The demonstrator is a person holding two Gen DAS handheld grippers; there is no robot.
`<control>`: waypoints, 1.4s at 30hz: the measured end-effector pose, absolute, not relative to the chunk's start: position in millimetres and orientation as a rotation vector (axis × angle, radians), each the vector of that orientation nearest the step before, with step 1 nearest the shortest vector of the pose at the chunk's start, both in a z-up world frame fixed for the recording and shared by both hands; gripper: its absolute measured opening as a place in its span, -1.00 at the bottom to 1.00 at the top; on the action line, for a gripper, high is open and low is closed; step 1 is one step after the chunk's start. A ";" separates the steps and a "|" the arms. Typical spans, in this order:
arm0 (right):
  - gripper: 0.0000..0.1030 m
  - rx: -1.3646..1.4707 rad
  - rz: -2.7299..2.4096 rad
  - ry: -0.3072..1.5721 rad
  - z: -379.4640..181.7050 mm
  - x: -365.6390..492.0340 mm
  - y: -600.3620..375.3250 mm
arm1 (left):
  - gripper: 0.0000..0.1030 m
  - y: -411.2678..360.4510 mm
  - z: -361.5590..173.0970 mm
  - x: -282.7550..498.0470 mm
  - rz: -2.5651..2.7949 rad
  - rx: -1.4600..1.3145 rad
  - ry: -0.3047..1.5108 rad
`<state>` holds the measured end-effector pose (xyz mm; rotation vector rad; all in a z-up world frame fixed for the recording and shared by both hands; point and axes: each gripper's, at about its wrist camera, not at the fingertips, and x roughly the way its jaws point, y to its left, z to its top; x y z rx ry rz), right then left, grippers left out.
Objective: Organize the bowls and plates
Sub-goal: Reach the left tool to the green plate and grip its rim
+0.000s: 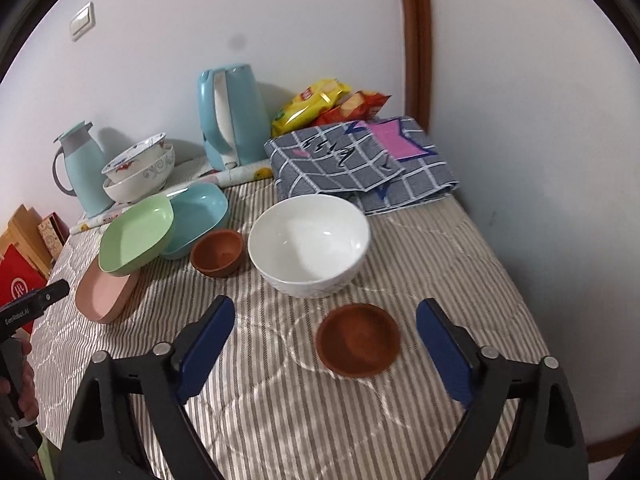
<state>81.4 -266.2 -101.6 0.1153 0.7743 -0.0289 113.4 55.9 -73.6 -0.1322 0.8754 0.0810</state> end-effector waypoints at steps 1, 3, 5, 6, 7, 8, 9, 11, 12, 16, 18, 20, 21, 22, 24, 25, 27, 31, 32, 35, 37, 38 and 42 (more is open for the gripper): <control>0.69 0.108 -0.023 0.777 -102.4 87.5 -262.7 | 0.97 56.7 -74.4 117.2 0.075 -0.137 0.876; 0.63 0.100 -0.003 0.780 -103.4 99.4 -254.2 | 0.91 58.1 -75.8 126.3 0.064 -0.146 0.876; 0.51 0.097 0.028 0.781 -102.8 111.7 -244.5 | 0.88 58.5 -76.7 135.8 0.058 -0.145 0.879; 0.44 0.091 0.046 0.784 -102.0 120.2 -237.1 | 0.85 58.6 -77.1 140.9 0.056 -0.143 0.881; 0.43 0.086 0.059 0.785 -101.1 125.0 -232.6 | 0.84 59.0 -77.2 146.6 0.053 -0.140 0.880; 0.42 0.077 0.072 0.783 -100.2 131.4 -226.1 | 0.82 59.2 -77.2 150.8 0.052 -0.137 0.879; 0.40 0.065 0.087 0.779 -99.1 139.0 -218.3 | 0.78 59.8 -77.5 156.8 0.053 -0.131 0.875; 0.37 0.037 0.103 0.767 -98.0 151.0 -205.8 | 0.71 62.1 -78.3 165.1 0.059 -0.125 0.874; 0.35 0.029 0.118 0.770 -97.5 159.4 -198.5 | 0.67 63.4 -79.5 170.2 0.059 -0.123 0.877; 0.28 0.024 0.160 0.775 -98.5 183.7 -177.6 | 0.54 68.9 -86.2 192.8 0.061 -0.114 0.894; 0.19 0.022 0.185 0.782 -101.3 198.4 -166.5 | 0.49 70.6 -89.5 201.1 0.063 -0.105 0.900; 0.12 0.022 0.205 0.798 -105.3 212.4 -155.8 | 0.35 71.9 -93.4 211.3 0.061 -0.097 0.907; 0.09 0.023 0.216 0.805 -107.3 217.9 -151.6 | 0.28 71.8 -95.4 216.0 0.060 -0.092 0.912; 0.08 0.024 0.225 0.809 -109.6 223.2 -147.1 | 0.27 72.2 -98.4 222.8 0.059 -0.087 0.921; 0.04 0.025 0.243 0.821 -115.0 233.9 -139.5 | 0.24 73.2 -101.7 230.2 0.054 -0.086 0.926; 0.04 0.024 0.248 0.824 -117.2 237.9 -136.8 | 0.21 73.9 -103.9 235.6 0.051 -0.085 0.927; 0.02 0.021 0.258 0.837 -122.2 247.1 -130.9 | 0.08 76.1 -107.0 243.4 0.049 -0.089 0.935; 0.02 0.028 0.283 0.855 -128.3 259.2 -121.9 | 0.08 76.0 -110.5 256.2 0.046 -0.085 0.941; 0.02 0.028 0.287 0.859 -129.3 261.0 -120.4 | 0.08 75.3 -110.8 257.9 0.044 -0.081 0.941; 0.02 0.029 0.298 0.871 -134.0 266.5 -114.4 | 0.06 75.2 -112.3 263.9 0.042 -0.080 0.942; 0.02 0.024 0.302 0.880 -136.7 269.9 -110.6 | -0.01 76.6 -113.8 267.1 0.042 -0.086 0.947; 0.02 0.019 0.302 0.885 -138.3 271.4 -108.5 | -0.03 77.4 -114.7 268.5 0.041 -0.089 0.950; -0.08 0.016 0.316 0.907 -143.9 275.0 -103.6 | -0.21 78.2 -119.0 273.1 0.034 -0.093 0.955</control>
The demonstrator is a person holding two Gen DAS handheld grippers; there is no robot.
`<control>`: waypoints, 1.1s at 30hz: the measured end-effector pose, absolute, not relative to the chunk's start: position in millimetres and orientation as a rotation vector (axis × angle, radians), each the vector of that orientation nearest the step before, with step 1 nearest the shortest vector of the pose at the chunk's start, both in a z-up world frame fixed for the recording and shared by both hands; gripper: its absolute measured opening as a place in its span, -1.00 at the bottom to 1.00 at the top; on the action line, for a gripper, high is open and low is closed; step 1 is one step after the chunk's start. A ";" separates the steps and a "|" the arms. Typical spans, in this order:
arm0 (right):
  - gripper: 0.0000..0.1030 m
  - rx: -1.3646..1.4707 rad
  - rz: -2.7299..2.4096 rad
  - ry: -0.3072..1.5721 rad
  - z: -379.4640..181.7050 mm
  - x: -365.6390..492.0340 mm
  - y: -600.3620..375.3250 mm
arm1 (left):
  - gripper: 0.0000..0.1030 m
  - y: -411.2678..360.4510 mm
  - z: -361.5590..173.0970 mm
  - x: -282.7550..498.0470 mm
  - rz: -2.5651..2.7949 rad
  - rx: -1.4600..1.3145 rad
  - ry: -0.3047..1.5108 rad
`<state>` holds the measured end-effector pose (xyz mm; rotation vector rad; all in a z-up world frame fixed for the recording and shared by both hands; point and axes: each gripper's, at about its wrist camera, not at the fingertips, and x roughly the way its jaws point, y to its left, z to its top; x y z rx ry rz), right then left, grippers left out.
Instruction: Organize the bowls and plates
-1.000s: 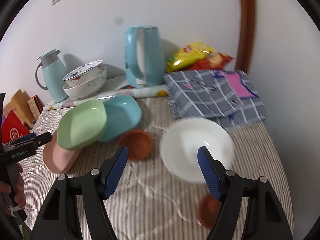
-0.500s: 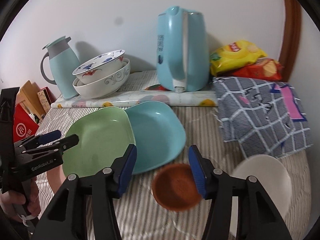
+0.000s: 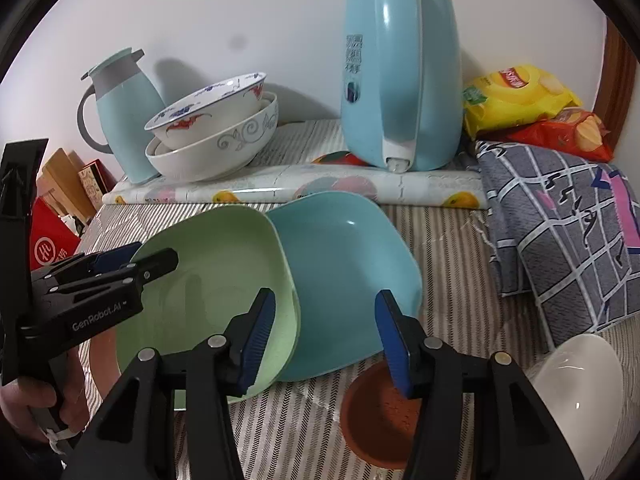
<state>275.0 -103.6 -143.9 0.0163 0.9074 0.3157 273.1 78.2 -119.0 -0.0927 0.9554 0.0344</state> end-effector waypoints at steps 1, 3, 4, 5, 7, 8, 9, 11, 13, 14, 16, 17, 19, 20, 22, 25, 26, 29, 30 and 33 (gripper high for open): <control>-0.11 0.013 0.317 0.914 -145.4 275.4 -102.3 | -0.23 77.8 -120.3 273.8 0.030 -0.093 0.956; -0.22 0.002 0.317 0.932 -149.5 276.5 -98.8 | -0.40 76.6 -123.2 275.4 0.023 -0.089 0.962; -0.26 -0.002 0.319 0.940 -150.8 276.5 -97.4 | -0.45 76.1 -124.2 276.3 0.020 -0.090 0.966; -0.34 -0.006 0.322 0.946 -152.4 276.9 -95.7 | -0.52 75.6 -125.2 276.5 0.014 -0.095 0.966; -0.43 -0.014 0.323 0.952 -154.5 277.4 -94.0 | -0.54 73.9 -125.5 276.2 0.008 -0.094 0.960; -0.51 -0.020 0.322 0.956 -155.7 277.7 -92.8 | -0.57 73.5 -125.2 275.9 0.007 -0.093 0.958; -0.63 -0.027 0.321 0.959 -156.9 278.0 -91.4 | -0.62 73.0 -124.7 276.0 0.003 -0.093 0.955; -0.79 -0.039 0.321 0.960 -157.9 277.6 -89.0 | -0.69 72.7 -123.2 275.2 -0.013 -0.103 0.948; -0.80 -0.059 0.304 0.949 -157.9 276.5 -87.4 | -0.70 72.1 -122.1 274.4 -0.018 -0.102 0.944; -0.80 -0.067 0.301 0.945 -158.1 276.0 -87.3 | -0.71 71.8 -121.7 274.2 -0.020 -0.100 0.942; -0.80 -0.068 0.296 0.947 -158.4 276.2 -87.4 | -0.72 72.0 -121.2 273.5 -0.023 -0.100 0.939; -0.81 -0.063 0.294 0.948 -158.3 276.4 -88.0 | -0.73 72.8 -120.7 272.9 -0.025 -0.105 0.939; -0.82 -0.058 0.292 0.945 -156.6 276.1 -88.8 | -0.74 73.9 -118.8 271.4 -0.029 -0.111 0.936; -0.82 -0.056 0.293 0.943 -155.8 275.6 -89.1 | -0.74 74.0 -118.2 270.4 -0.029 -0.110 0.934; -0.82 -0.055 0.292 0.939 -153.6 274.4 -88.6 | -0.74 74.2 -115.8 268.1 -0.028 -0.107 0.931; -0.83 -0.052 0.294 0.926 -148.5 271.6 -87.6 | -0.74 75.0 -110.9 264.2 -0.024 -0.105 0.921; -0.83 -0.052 0.296 0.923 -147.4 270.7 -87.2 | -0.74 75.5 -109.1 262.9 -0.022 -0.104 0.918; -0.83 -0.051 0.301 0.913 -142.6 266.0 -84.8 | -0.74 78.8 -103.0 256.9 -0.015 -0.106 0.909; -0.83 -0.052 0.304 0.908 -140.5 263.9 -83.4 | -0.74 79.4 -101.5 255.7 -0.013 -0.106 0.906; -0.83 -0.050 0.314 0.899 -136.1 257.8 -78.5 | -0.74 83.5 -95.1 247.8 -0.001 -0.101 0.895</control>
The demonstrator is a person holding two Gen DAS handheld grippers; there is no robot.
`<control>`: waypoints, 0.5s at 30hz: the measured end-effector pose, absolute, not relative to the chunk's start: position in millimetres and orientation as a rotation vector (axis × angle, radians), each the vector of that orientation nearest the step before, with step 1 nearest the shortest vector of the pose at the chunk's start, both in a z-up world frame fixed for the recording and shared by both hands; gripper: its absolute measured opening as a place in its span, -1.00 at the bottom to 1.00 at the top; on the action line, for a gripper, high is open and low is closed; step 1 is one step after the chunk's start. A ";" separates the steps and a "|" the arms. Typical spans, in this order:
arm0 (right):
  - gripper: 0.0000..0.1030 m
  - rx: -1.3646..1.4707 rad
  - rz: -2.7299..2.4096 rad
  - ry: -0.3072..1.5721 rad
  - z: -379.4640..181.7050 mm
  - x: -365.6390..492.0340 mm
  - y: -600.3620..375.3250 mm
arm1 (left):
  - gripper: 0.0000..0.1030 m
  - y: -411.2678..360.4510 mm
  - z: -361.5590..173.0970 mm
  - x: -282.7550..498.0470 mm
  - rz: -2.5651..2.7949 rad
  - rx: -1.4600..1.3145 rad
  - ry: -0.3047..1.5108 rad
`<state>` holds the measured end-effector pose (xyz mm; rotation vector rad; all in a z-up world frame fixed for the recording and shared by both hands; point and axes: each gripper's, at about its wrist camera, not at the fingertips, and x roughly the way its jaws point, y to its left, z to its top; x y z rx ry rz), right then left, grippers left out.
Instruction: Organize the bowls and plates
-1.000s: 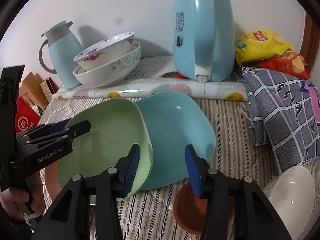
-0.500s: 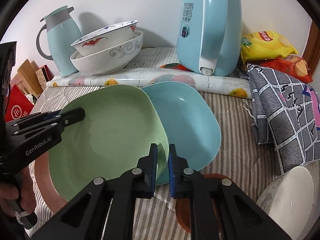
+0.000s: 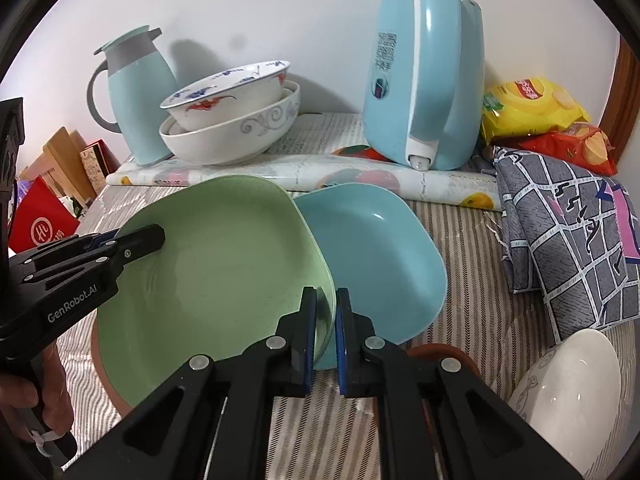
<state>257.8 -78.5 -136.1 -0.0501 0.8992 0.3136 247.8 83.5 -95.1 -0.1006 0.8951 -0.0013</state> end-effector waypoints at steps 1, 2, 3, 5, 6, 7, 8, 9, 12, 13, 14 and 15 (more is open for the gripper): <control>-0.84 -0.050 0.315 0.896 -135.0 255.9 -76.7 | -0.75 85.7 -92.8 244.0 0.004 -0.102 0.892; -0.84 -0.051 0.317 0.893 -133.8 254.0 -74.7 | -0.75 86.9 -92.1 242.1 0.005 -0.101 0.890; -0.84 -0.050 0.321 0.891 -132.5 251.6 -72.4 | -0.75 88.8 -90.8 238.7 0.010 -0.100 0.889; -0.85 -0.049 0.332 0.887 -130.6 247.4 -68.2 | -0.75 93.3 -88.8 232.0 0.022 -0.101 0.885; -0.85 -0.051 0.339 0.885 -129.5 244.0 -65.0 | -0.75 96.3 -88.1 228.3 0.027 -0.104 0.885; -0.85 -0.053 0.343 0.884 -129.1 241.9 -62.8 | -0.75 99.1 -87.7 225.2 0.032 -0.107 0.886; -0.85 -0.055 0.348 0.882 -128.8 239.6 -60.2 | -0.75 101.4 -87.5 222.2 0.037 -0.110 0.885; -0.85 -0.057 0.354 0.880 -128.6 236.6 -57.2 | -0.75 103.9 -87.6 218.7 0.042 -0.113 0.885; -0.85 -0.062 0.369 0.880 -129.9 230.8 -50.4 | -0.75 110.6 -88.2 208.7 0.059 -0.118 0.884; -0.85 -0.064 0.375 0.880 -130.7 228.3 -47.5 | -0.75 112.9 -89.0 205.2 0.065 -0.118 0.883; -0.85 -0.065 0.378 0.880 -131.4 227.5 -46.7 | -0.75 114.3 -90.0 202.7 0.069 -0.119 0.884; -0.86 -0.068 0.381 0.879 -132.7 225.3 -44.2 | -0.75 116.9 -91.5 199.4 0.073 -0.124 0.887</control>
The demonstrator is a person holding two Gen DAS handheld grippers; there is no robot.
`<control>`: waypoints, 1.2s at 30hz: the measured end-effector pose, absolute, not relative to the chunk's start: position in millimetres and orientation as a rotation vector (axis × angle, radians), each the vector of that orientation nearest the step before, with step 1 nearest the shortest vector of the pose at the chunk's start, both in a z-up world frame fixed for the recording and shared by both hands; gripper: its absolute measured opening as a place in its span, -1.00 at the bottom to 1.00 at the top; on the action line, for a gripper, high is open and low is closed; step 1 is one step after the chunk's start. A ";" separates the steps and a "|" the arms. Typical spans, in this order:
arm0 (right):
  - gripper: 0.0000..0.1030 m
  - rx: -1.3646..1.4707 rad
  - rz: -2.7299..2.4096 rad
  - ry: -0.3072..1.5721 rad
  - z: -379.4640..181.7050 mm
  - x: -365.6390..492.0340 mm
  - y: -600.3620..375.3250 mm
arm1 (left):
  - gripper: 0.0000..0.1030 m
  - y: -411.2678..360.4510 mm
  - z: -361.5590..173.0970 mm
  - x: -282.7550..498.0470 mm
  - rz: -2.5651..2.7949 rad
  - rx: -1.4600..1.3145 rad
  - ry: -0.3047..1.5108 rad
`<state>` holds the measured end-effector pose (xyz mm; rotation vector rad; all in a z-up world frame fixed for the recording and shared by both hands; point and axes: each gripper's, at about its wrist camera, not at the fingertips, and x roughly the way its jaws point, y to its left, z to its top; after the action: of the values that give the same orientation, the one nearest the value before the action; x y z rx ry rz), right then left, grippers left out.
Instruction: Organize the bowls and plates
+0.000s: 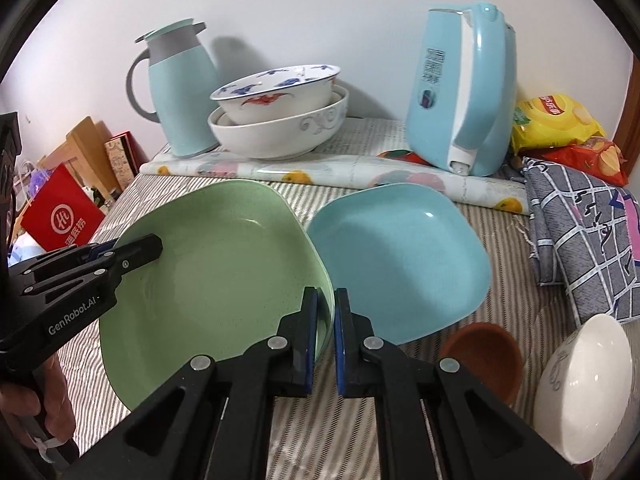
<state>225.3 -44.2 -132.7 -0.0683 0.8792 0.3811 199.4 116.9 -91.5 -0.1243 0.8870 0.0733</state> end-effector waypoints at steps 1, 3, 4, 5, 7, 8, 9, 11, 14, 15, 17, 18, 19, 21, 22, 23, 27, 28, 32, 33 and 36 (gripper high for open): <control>-0.86 -0.070 0.385 0.882 -134.4 223.9 -42.3 | -0.75 118.4 -92.9 197.1 0.077 -0.126 0.889; -0.86 -0.070 0.393 0.889 -137.9 221.8 -39.3 | -0.75 120.6 -95.7 193.7 0.084 -0.129 0.893; -0.86 -0.072 0.397 0.892 -139.7 221.0 -37.7 | -0.75 122.2 -97.4 191.7 0.088 -0.132 0.895; -0.86 -0.073 0.401 0.896 -141.3 220.4 -36.6 | -0.75 123.3 -99.0 189.6 0.092 -0.133 0.898; -0.86 -0.077 0.409 0.901 -144.3 219.1 -32.9 | -0.75 126.6 -101.7 185.5 0.101 -0.142 0.905; -0.86 -0.084 0.413 0.901 -145.3 218.2 -30.2 | -0.76 127.8 -102.7 183.6 0.105 -0.143 0.906; -0.86 -0.088 0.415 0.900 -146.1 218.0 -28.9 | -0.75 128.8 -103.8 182.1 0.110 -0.144 0.907; -0.86 -0.099 0.420 0.900 -148.5 217.4 -25.9 | -0.76 130.9 -106.8 180.2 0.117 -0.148 0.912; -0.86 -0.108 0.424 0.909 -153.1 218.7 -23.0 | -0.76 132.8 -111.6 178.8 0.127 -0.153 0.921; -0.86 -0.112 0.424 0.911 -154.3 219.3 -22.4 | -0.76 133.6 -113.0 178.2 0.128 -0.156 0.923; -0.86 -0.117 0.423 0.914 -157.0 220.9 -21.3 | -0.76 134.4 -116.2 178.6 0.129 -0.155 0.929; -0.86 -0.118 0.422 0.916 -158.9 221.9 -20.4 | -0.76 134.7 -117.7 179.0 0.130 -0.153 0.933; -0.86 -0.118 0.422 0.917 -159.8 222.4 -20.1 | -0.76 135.0 -119.1 179.8 0.130 -0.151 0.936; -0.86 -0.118 0.425 0.921 -161.8 223.9 -19.5 | -0.76 136.1 -120.6 180.4 0.133 -0.152 0.940; -0.86 -0.119 0.426 0.923 -162.6 224.5 -19.3 | -0.76 136.9 -121.2 181.1 0.133 -0.154 0.941; -0.86 -0.121 0.427 0.924 -163.2 225.1 -18.7 | -0.76 137.3 -121.6 181.6 0.133 -0.155 0.943; -0.85 -0.126 0.432 0.926 -165.2 228.4 -15.4 | -0.76 139.6 -123.5 181.9 0.136 -0.159 0.949; -0.85 -0.128 0.434 0.927 -166.0 229.4 -14.3 | -0.76 140.5 -124.1 181.8 0.137 -0.163 0.951; -0.85 -0.153 0.424 0.925 -168.3 232.0 -9.4 | -0.76 143.6 -127.4 180.5 0.133 -0.175 0.967; -0.84 -0.154 0.424 0.923 -168.1 232.3 -9.2 | -0.76 144.2 -128.0 179.8 0.129 -0.178 0.969; -0.84 -0.143 0.428 0.924 -167.2 233.7 -9.8 | -0.74 145.3 -127.6 178.2 0.129 -0.179 0.965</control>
<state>233.7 -9.8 -167.2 -0.1426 0.9238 0.4285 178.2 145.3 -127.6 -0.1786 0.9650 0.1292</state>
